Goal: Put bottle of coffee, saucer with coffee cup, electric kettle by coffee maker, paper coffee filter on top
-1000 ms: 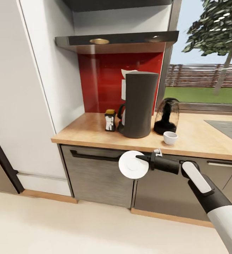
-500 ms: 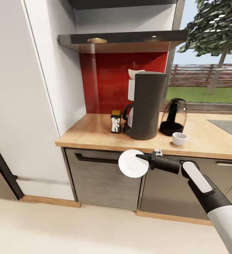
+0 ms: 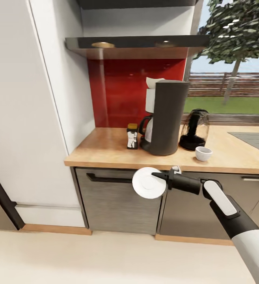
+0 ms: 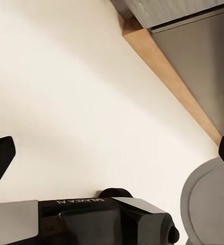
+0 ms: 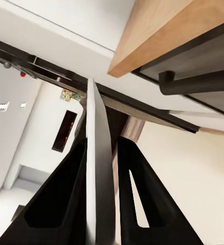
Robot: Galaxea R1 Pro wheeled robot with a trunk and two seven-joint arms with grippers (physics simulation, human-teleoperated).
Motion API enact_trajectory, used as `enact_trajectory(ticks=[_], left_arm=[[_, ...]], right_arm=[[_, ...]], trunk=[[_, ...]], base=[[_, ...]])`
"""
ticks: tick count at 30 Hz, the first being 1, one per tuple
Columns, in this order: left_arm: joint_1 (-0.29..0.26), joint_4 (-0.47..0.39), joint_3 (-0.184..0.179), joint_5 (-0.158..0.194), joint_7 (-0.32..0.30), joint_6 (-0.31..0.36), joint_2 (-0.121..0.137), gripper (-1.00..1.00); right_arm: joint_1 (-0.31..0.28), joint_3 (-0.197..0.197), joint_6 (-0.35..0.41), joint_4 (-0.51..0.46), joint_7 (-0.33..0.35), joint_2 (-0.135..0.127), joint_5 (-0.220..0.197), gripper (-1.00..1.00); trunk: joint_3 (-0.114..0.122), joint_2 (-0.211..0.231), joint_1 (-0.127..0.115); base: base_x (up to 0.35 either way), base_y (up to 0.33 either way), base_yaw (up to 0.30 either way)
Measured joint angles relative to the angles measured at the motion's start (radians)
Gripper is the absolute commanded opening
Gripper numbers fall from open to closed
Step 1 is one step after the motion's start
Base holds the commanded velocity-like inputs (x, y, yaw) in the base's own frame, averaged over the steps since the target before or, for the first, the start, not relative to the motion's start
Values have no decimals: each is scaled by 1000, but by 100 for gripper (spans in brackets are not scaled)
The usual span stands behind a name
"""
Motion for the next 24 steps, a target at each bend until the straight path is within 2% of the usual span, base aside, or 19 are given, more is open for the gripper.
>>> enact_trajectory(ticks=[8,17,24], left_arm=[[0,0,0,0,0,0,0,100],[0,1,0,-1,1,0,0,100],[0,0,0,0,0,0,0,100]], right_arm=[[0,0,0,0,0,0,0,-100],[0,1,0,-1,-1,0,0,-100],[0,0,1,0,0,0,0,-100]], trunk=[[0,0,0],[0,0,0],[0,0,0]], base=[[0,289,-96],[0,66,-258],[0,245,-49]])
